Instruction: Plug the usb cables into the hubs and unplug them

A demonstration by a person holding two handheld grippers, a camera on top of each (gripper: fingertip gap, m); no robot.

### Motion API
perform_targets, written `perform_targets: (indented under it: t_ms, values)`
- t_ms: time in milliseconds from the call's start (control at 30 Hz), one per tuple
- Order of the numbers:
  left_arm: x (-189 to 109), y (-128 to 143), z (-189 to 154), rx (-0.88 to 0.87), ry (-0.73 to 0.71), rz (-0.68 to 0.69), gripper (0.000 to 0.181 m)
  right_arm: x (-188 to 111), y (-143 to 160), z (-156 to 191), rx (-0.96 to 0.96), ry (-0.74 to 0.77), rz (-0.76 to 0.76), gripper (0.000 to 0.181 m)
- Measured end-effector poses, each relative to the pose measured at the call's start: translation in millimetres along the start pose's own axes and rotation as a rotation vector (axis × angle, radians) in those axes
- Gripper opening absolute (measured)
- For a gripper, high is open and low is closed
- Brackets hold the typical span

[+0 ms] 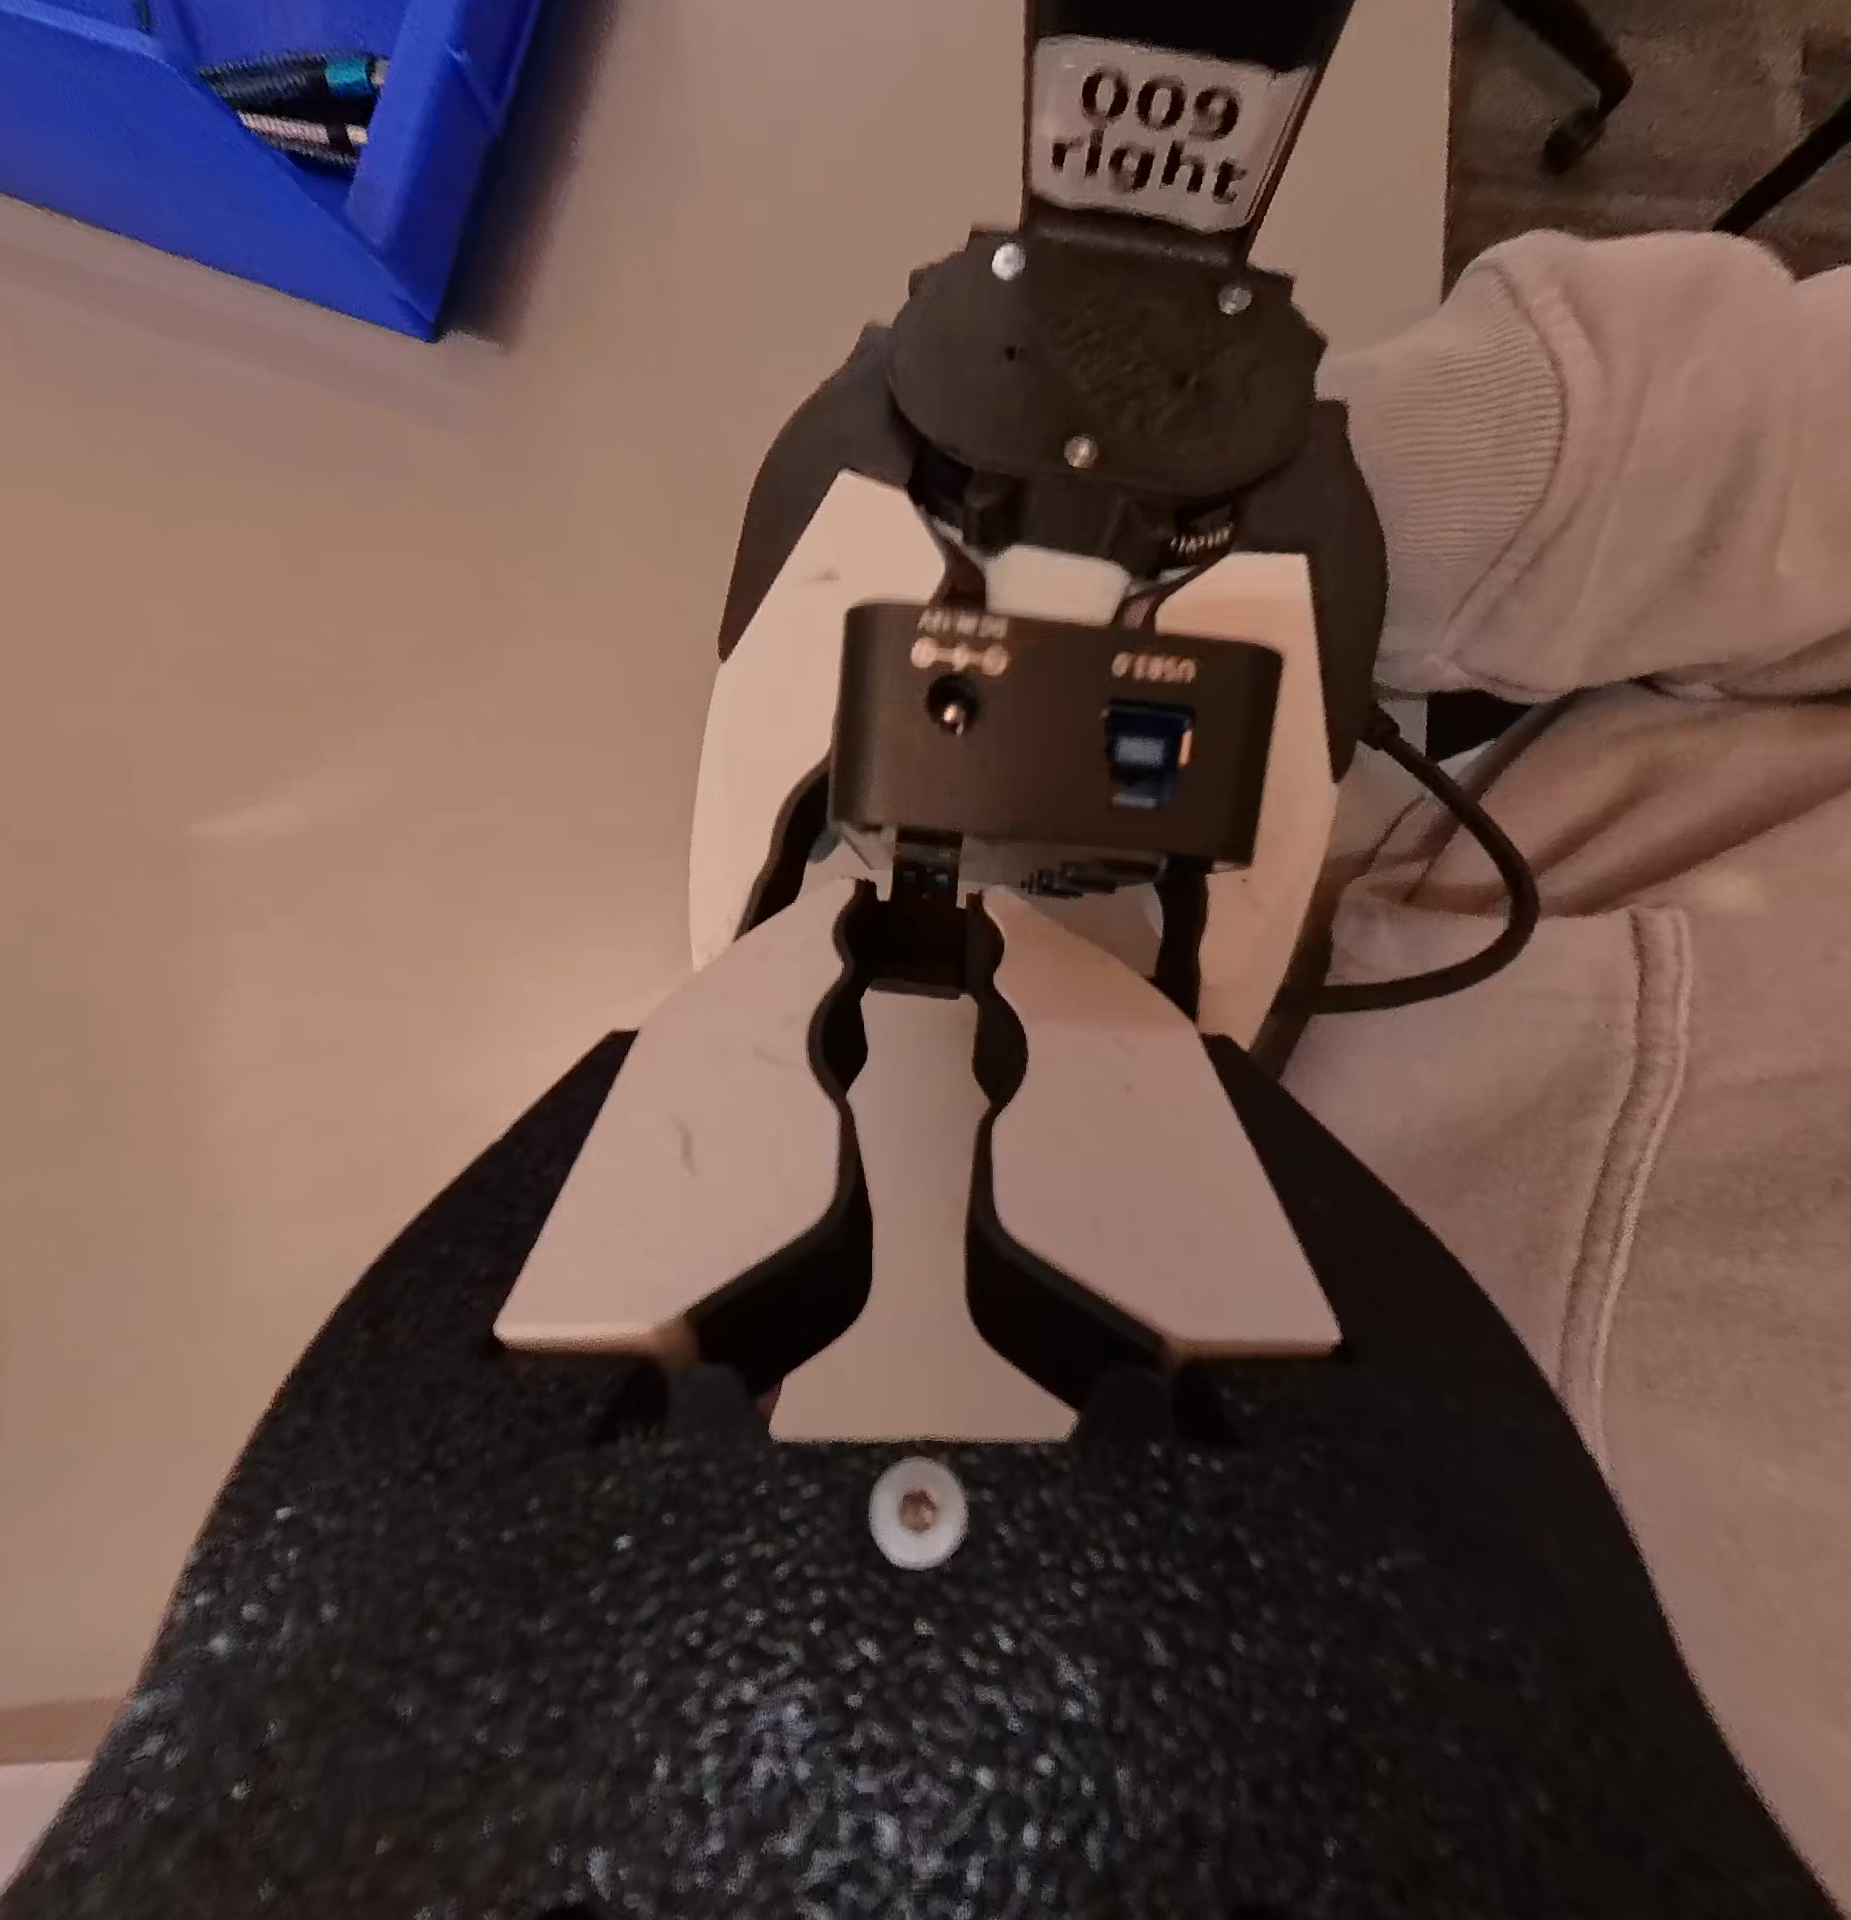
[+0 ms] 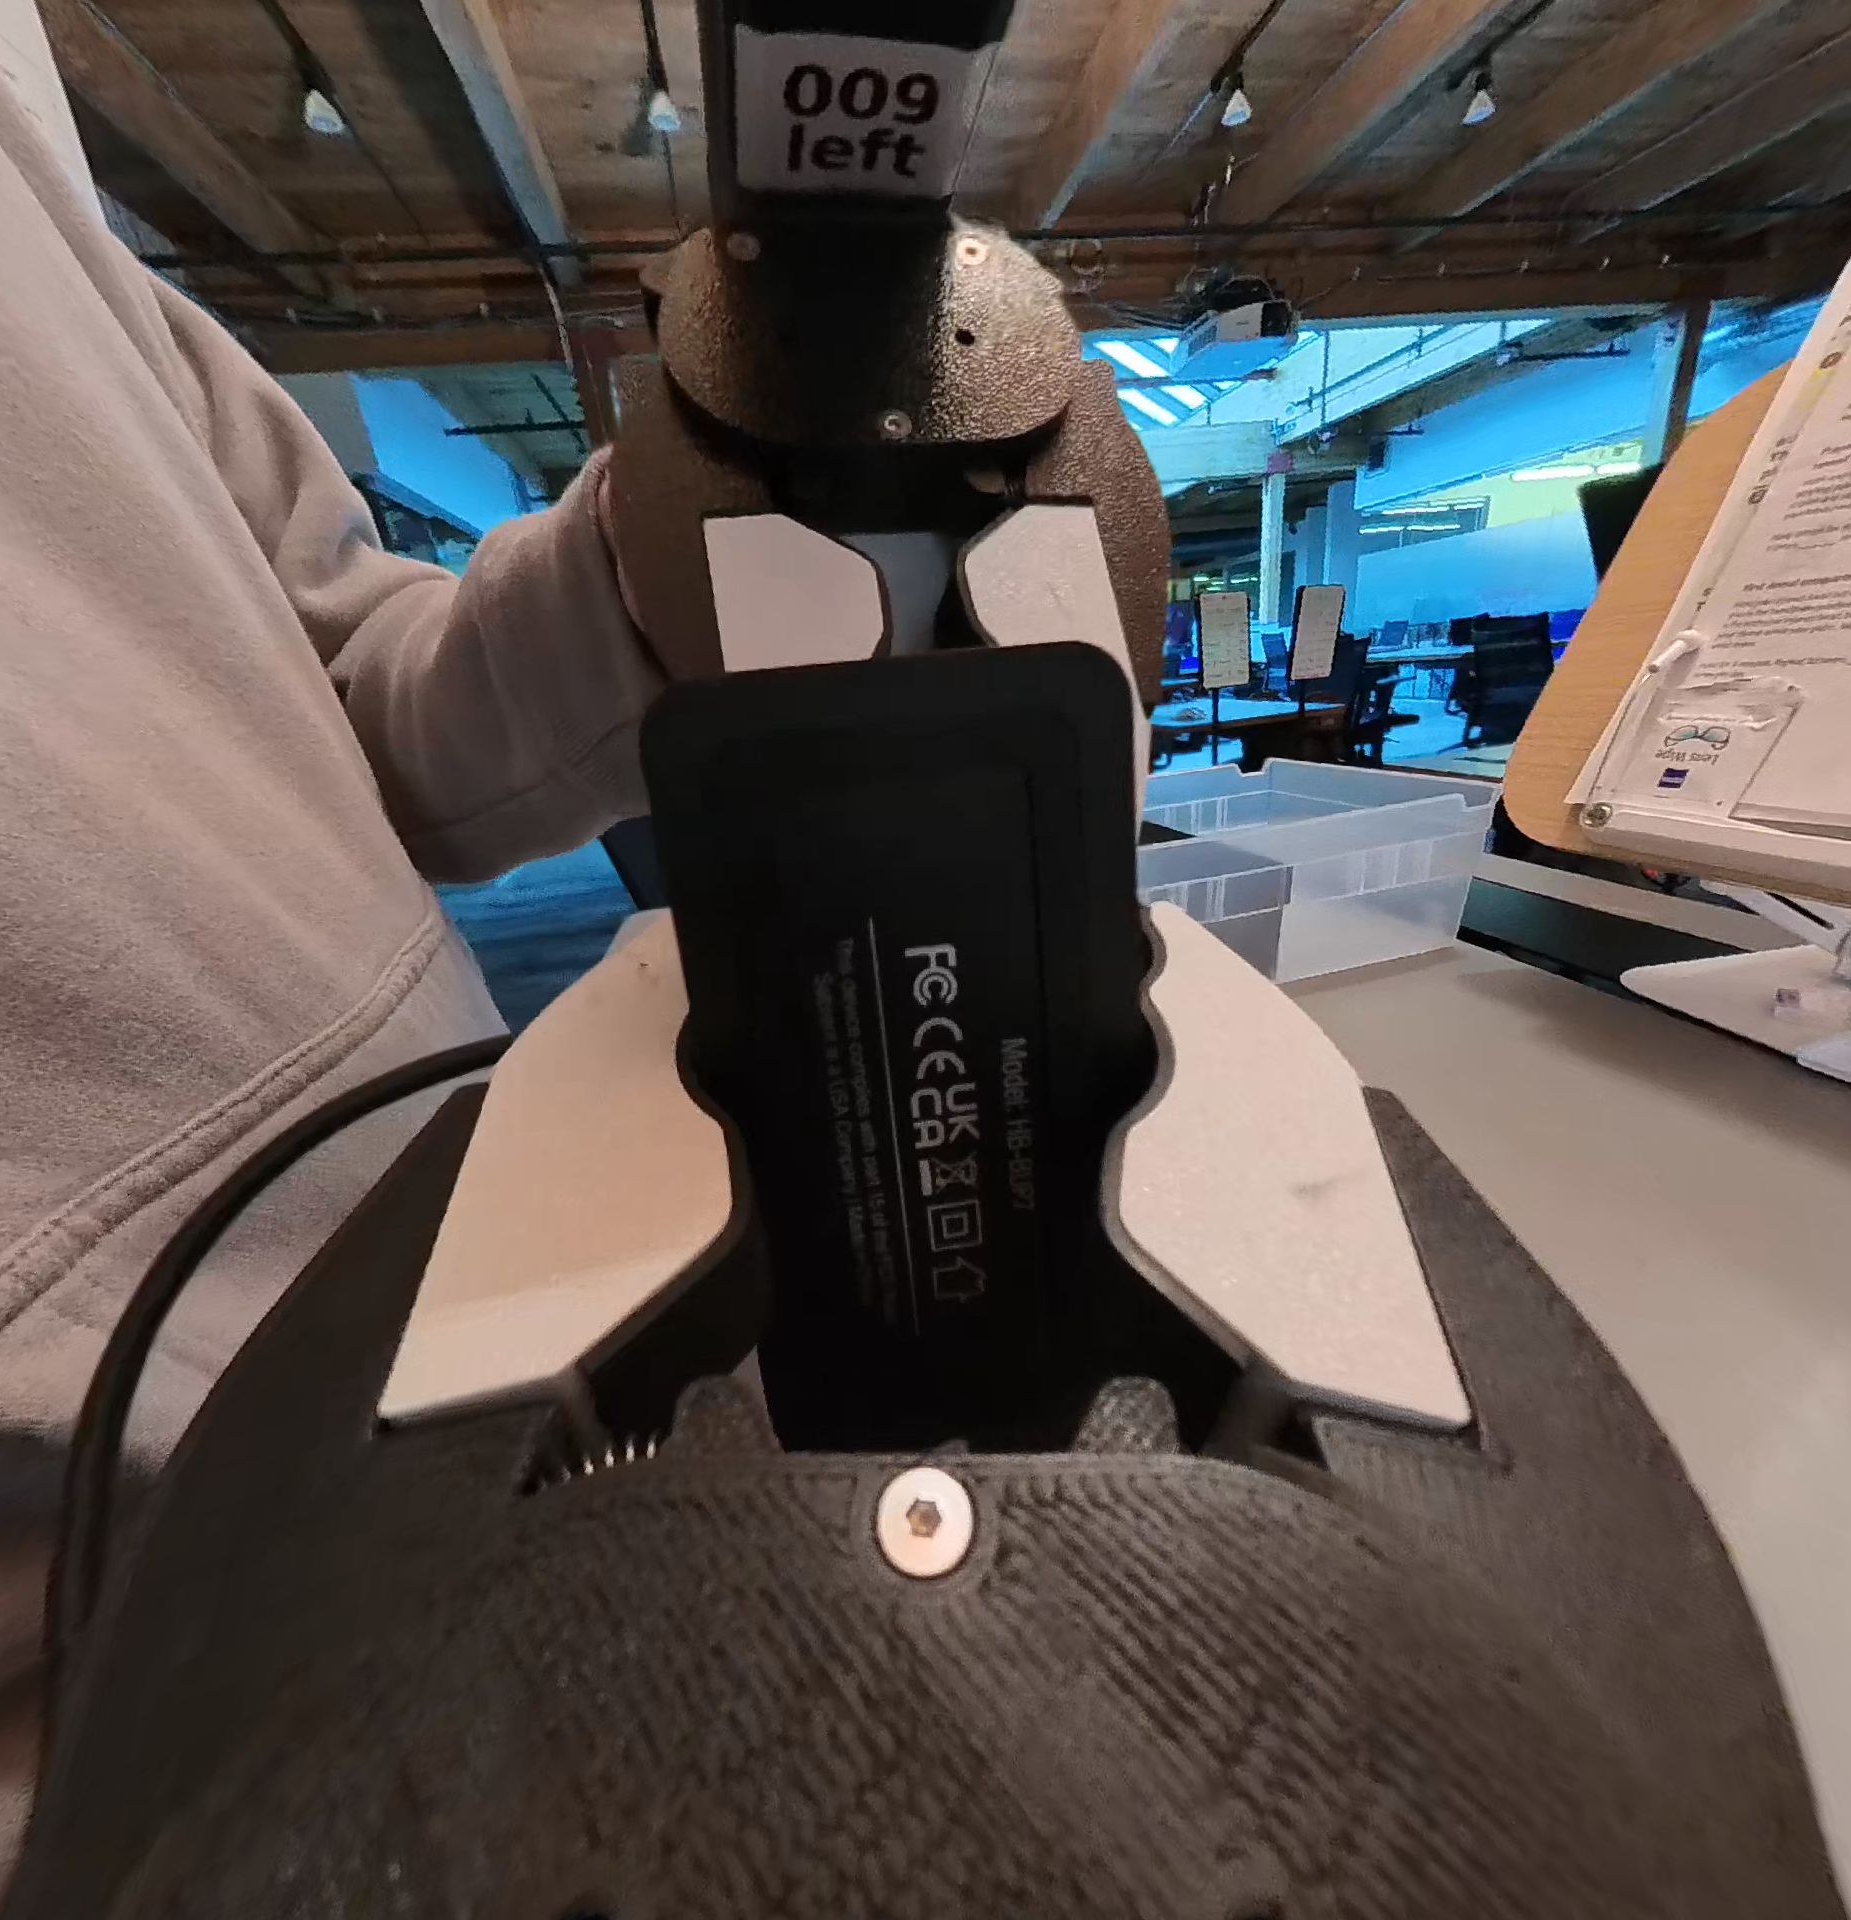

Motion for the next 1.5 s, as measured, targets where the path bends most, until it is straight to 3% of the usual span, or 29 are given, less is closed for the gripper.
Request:
perform_targets:
  t_ms: [500,600,633,667,800,967,1067,1133,1233,1300,1433,1500]
  values:
    - [-3.0,9.5,2.5,-0.061,-0.039,-0.248,0.015,-9.7,-16.6,-5.8,0.049,0.009,-0.177,0.075]
    - [-12.7,4.1,-2.8,-0.013,-0.035,-0.348,0.015,-17.1,-20.6,-4.8,0.082,-0.01,-0.231,0.074]
    - [-16.2,1.4,-1.6,-0.029,-0.037,-0.379,0.015,-18.7,-21.9,-4.8,0.095,-0.014,-0.253,0.074]
    - [-18.9,-0.7,-1.0,-0.048,-0.019,-0.399,0.001,-19.5,-22.4,-4.7,0.106,-0.02,-0.27,0.074]
    - [-30.8,-15.7,2.2,-0.117,0.055,-0.56,0.0,-16.4,-24.7,-1.4,0.128,-0.048,-0.301,0.074]
    - [-3.8,38.8,24.2,-0.156,-0.038,-0.276,0.012,-22.6,-19.5,-9.1,0.069,0.03,-0.229,0.074]
    - [4.5,55.9,22.5,-0.215,-0.019,-0.294,0.019,-29.1,-19.3,-7.9,0.043,0.045,-0.206,0.073]
    - [-4.4,40.4,17.0,-0.21,-0.03,-0.425,0.026,-29.5,-19.6,-6.6,0.044,0.041,-0.208,0.074]
    - [-34.8,-4.2,0.7,-0.121,-0.044,-0.668,0.042,-21.1,-10.9,-8.3,0.033,0.057,-0.158,0.074]
    - [-50.1,-25.6,-7.0,-0.066,-0.037,-0.752,0.055,-11.6,-7.4,-5.2,0.028,0.039,-0.128,0.073]
    - [-43.3,-32.3,-8.9,-0.044,0.031,-0.667,0.065,7.2,-6.7,4.1,0.015,-0.015,-0.074,0.073]
    - [-37.2,-30.6,-17.1,-0.016,0.094,-0.609,0.056,15.2,-5.7,7.1,-0.003,-0.026,-0.026,0.073]
Point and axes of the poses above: each gripper's, where its closed fingertips meet, x out along the fingers, y out of its underside, z = x × y across the jaws, the point moved 2 cm from there along -x, back along the fingers, and after that the axes turned 1 degree about -z, right-handed, at the moved point
